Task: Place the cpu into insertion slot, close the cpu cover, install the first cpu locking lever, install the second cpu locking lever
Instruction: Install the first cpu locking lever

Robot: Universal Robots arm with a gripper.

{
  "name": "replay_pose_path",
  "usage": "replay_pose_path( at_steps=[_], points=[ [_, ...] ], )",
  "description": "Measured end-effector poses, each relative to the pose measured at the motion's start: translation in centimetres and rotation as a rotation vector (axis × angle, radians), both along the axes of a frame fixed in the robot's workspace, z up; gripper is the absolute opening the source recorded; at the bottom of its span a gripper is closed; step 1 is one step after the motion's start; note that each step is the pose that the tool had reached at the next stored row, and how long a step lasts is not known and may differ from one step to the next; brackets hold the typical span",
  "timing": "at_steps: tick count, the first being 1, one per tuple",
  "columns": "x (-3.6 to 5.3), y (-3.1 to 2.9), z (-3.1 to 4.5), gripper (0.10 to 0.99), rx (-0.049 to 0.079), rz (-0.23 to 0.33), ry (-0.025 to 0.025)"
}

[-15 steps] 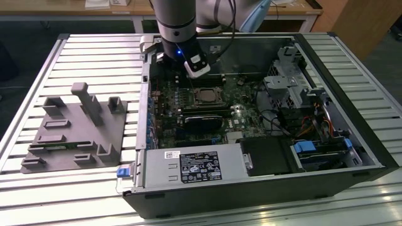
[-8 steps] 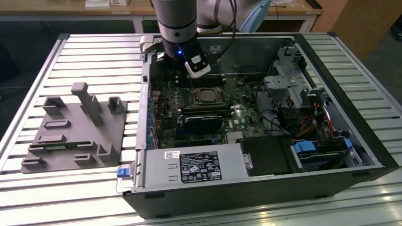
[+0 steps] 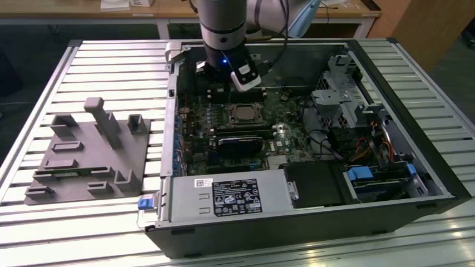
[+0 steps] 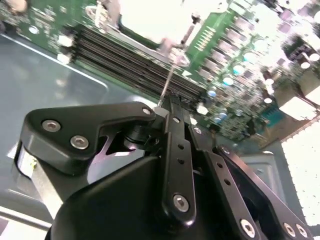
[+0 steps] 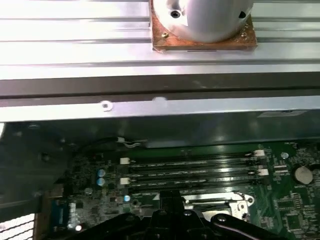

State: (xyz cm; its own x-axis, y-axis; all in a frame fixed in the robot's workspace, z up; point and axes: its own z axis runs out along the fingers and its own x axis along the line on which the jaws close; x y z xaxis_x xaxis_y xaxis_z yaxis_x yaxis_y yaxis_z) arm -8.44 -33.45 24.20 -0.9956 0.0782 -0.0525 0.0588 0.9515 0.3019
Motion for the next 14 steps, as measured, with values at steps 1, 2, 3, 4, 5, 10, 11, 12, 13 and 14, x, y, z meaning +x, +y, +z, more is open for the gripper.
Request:
replay_pose_path(
  at_steps=[1,2,3,4,5,10,11,12,13,14],
  points=[
    [0.41,0.01,0.0,0.106,-0.001,0.0,0.0],
    [0.82,0.01,0.0,0.106,-0.002,0.0,0.0],
    [1.2,0.02,0.0,0.106,-0.003,0.0,0.0001],
    [1.53,0.03,0.01,0.106,-0.004,0.0,0.0001],
    [1.85,0.04,0.0,0.106,-0.005,0.0,0.0],
    [2.28,0.06,0.0,0.106,-0.007,0.0,0.0],
    [2.28,0.06,0.0,0.106,-0.008,0.0,-0.0001],
    [2.28,0.07,-0.01,0.106,-0.01,0.0,-0.0016],
    [2.28,0.06,-0.03,0.106,-0.012,0.0,-0.0055],
    [2.28,0.06,-0.09,0.106,-0.012,0.0,-0.0115]
  ],
)
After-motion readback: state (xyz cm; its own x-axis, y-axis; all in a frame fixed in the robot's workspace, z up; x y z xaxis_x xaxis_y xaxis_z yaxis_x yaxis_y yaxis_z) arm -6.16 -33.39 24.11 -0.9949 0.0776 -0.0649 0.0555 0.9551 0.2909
